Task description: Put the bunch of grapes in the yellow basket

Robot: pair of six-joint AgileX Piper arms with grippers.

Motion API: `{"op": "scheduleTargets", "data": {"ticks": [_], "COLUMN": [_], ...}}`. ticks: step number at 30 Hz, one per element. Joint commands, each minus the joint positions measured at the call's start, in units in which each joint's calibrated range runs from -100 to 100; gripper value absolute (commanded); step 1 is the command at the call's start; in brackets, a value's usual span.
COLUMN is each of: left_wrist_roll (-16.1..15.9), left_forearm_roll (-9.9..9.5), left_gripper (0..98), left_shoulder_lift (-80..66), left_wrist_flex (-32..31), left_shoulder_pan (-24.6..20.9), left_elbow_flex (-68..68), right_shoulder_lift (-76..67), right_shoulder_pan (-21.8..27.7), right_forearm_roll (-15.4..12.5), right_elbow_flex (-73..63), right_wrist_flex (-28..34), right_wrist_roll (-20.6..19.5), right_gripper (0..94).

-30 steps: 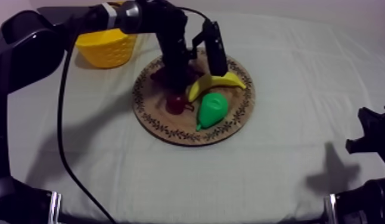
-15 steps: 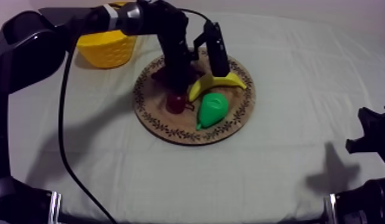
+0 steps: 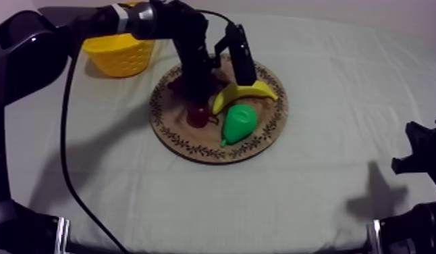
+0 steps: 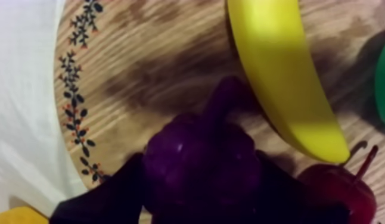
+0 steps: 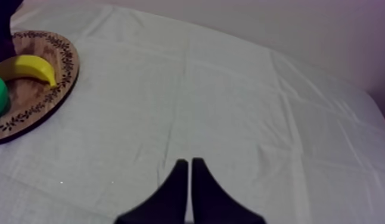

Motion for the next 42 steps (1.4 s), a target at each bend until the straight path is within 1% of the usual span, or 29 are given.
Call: {"op": "scheduleTargets", "data": {"ticks": [1, 13, 23, 27, 35, 42], "left_wrist_roll": [0.15, 1.98, 4.61, 6.63, 12.14, 16.78], "left_forearm_roll": [0.13, 1.32, 1.70, 1.44, 0.85, 0.69], "left_gripper": [36.6, 35.5, 35.3, 35.1, 32.4, 33.8], "left_shoulder_lift": [-1.46, -12.47, -23.69, -28.01, -34.34, -36.86], "left_wrist_flex": [-0.30, -3.73, -4.46, -4.52, -4.14, 0.42], "left_shoulder_pan": [0.00, 1.04, 4.09, 5.59, 6.84, 5.85], "left_elbow_flex": [0.39, 7.93, 16.56, 19.21, 20.14, 14.44], "right_shoulder_lift": [-0.02, -0.02, -0.02, -0.02, -0.02, -0.02], "right_shoulder_pan": [0.01, 0.01, 0.01, 0.01, 0.01, 0.01], "right_forearm_roll": [0.01, 0.01, 0.01, 0.01, 0.01, 0.01], "right_elbow_flex": [-0.01, -0.01, -0.01, -0.01, -0.01, -0.01], "right_wrist_flex": [-0.04, -0.04, -0.04, -0.04, -0.04, -0.04], "right_wrist_roll": [0.01, 0.01, 0.01, 0.01, 0.01, 0.01], "right_gripper": [0.5, 0.5, 0.5, 0.5, 0.5, 0.5]}}
